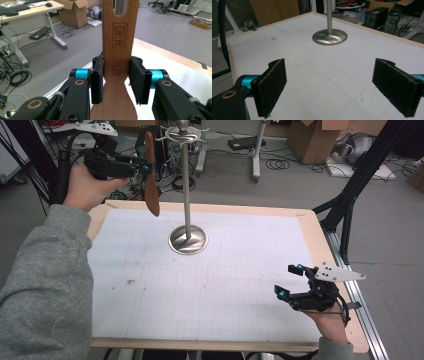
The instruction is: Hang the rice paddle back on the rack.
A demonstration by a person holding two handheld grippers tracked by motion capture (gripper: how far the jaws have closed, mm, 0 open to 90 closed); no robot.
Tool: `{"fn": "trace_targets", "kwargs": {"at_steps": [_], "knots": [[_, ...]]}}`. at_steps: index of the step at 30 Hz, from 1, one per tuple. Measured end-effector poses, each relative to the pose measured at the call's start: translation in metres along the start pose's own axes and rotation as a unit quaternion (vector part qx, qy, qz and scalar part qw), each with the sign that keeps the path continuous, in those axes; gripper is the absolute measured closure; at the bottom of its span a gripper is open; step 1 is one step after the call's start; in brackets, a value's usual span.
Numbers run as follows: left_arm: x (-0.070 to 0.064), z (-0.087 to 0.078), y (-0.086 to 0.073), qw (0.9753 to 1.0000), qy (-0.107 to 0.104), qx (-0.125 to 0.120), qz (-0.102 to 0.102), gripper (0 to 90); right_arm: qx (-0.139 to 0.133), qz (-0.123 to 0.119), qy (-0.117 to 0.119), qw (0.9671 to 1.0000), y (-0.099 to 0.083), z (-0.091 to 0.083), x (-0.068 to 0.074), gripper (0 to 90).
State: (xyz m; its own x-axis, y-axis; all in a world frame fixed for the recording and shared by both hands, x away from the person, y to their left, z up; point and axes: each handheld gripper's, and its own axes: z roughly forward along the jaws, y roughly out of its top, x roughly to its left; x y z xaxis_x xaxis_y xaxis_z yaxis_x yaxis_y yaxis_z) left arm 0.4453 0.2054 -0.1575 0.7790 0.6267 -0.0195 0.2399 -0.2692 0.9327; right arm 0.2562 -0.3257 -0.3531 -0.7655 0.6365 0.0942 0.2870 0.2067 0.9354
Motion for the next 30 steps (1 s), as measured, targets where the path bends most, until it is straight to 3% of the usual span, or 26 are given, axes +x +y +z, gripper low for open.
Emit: {"fn": "trace_targets", "kwargs": {"at_steps": [11, 30], "knots": [[0.001, 0.004, 0.004, 0.9999, 0.011, 0.008, -0.004, 65.0, -0.001, -0.004, 0.002, 1.0, 0.001, -0.001, 0.001, 11.0], [0.0, 0.015, 0.005, 0.9999, 0.004, 0.003, -0.012, 64.9, 0.007, -0.01, 0.011, 0.9999, 0.001, 0.002, 0.003, 11.0]]}}
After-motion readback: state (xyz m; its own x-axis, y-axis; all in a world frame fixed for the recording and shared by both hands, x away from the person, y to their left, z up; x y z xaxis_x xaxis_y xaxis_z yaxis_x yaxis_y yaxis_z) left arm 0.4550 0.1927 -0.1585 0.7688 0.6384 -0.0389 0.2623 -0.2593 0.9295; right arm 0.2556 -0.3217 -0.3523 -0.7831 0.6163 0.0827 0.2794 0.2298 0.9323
